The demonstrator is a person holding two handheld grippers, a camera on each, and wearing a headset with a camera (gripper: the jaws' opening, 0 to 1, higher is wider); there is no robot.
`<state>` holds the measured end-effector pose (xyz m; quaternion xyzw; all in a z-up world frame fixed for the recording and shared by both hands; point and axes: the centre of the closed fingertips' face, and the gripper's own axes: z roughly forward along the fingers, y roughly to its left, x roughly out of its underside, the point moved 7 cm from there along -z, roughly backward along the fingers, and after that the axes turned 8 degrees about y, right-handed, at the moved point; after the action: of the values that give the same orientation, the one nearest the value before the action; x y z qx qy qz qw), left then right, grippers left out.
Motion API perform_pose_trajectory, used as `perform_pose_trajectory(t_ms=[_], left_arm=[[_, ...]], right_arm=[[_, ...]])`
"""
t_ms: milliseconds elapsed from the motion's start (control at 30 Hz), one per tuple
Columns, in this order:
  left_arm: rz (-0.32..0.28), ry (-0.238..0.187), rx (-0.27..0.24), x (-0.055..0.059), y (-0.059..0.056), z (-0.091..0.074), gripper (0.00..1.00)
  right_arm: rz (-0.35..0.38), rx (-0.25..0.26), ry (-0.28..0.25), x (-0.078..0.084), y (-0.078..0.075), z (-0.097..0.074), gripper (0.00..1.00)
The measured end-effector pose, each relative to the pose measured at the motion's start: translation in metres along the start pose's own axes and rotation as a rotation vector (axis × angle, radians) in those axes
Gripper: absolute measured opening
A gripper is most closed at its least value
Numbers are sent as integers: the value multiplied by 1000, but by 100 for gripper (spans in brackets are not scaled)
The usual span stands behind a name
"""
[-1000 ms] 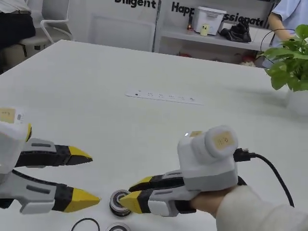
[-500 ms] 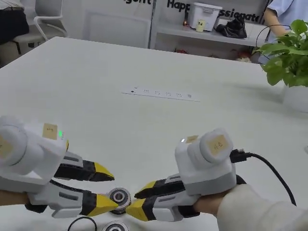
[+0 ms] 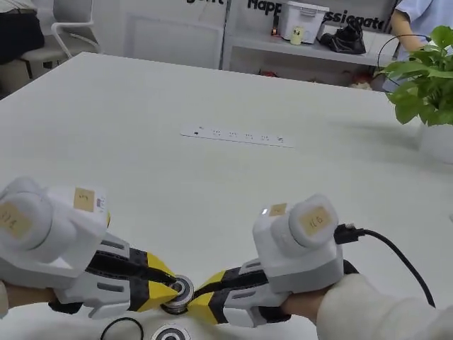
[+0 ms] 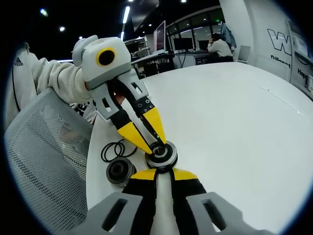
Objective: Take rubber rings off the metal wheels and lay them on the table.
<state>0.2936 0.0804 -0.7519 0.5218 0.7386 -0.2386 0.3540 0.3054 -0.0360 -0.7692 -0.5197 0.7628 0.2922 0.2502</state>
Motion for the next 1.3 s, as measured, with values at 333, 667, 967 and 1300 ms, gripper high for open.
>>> perform_pose_trajectory(t_ms=[333,667,967,1300], left_arm=[[5,4,-16,1,-1,-2,10],[10,8,-29,0,-1,-2,9],[30,20,-34,-1,-2,0,9],[48,25,-38,-2,-2,0,9]], right_arm=[[68,39,2,-3,-5,-2,0],[167,39,-55,-9,-9,-12,0],[194,21,-69,-12,-5,-11,0],[183,-7,-81,-18,1,-11,0]])
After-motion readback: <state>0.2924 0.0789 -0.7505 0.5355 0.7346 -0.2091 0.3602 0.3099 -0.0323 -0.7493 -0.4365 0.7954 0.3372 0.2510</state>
